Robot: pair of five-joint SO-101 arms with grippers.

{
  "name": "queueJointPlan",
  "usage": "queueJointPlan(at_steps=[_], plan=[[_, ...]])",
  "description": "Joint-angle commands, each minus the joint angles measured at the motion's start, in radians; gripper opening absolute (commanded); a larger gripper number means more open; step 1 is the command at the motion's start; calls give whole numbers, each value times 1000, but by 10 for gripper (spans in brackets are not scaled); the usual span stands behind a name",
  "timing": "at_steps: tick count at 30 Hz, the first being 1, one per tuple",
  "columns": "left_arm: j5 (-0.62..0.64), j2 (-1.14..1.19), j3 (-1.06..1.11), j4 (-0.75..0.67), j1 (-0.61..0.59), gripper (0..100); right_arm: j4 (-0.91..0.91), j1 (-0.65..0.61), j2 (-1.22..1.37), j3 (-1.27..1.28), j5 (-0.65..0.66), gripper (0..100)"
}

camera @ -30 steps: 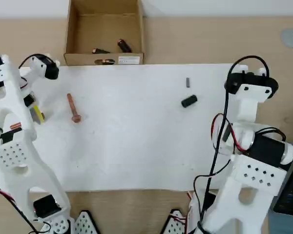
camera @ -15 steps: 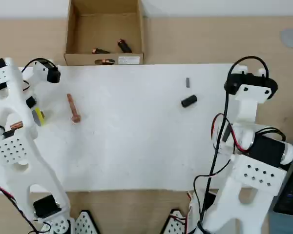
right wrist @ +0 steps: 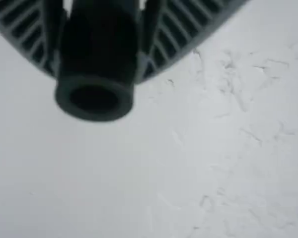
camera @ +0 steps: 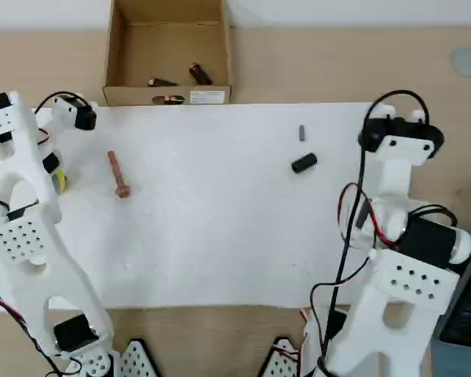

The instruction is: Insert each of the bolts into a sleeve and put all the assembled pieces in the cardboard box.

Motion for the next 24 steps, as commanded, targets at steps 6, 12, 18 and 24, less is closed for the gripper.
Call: queueJointPlan(at_steps=[6, 12, 18, 24], plan=[[342, -59, -247, 72, 32, 3, 28, -36, -16, -113, 0, 9], [608, -209, -216, 72, 40, 2, 120, -33, -18, -197, 0, 9], [649, -453, -92, 72, 40, 2, 181, -35, -19, -360, 0, 9], [649, -802, 176, 72, 63, 2, 196, -31, -25, -420, 2, 9]])
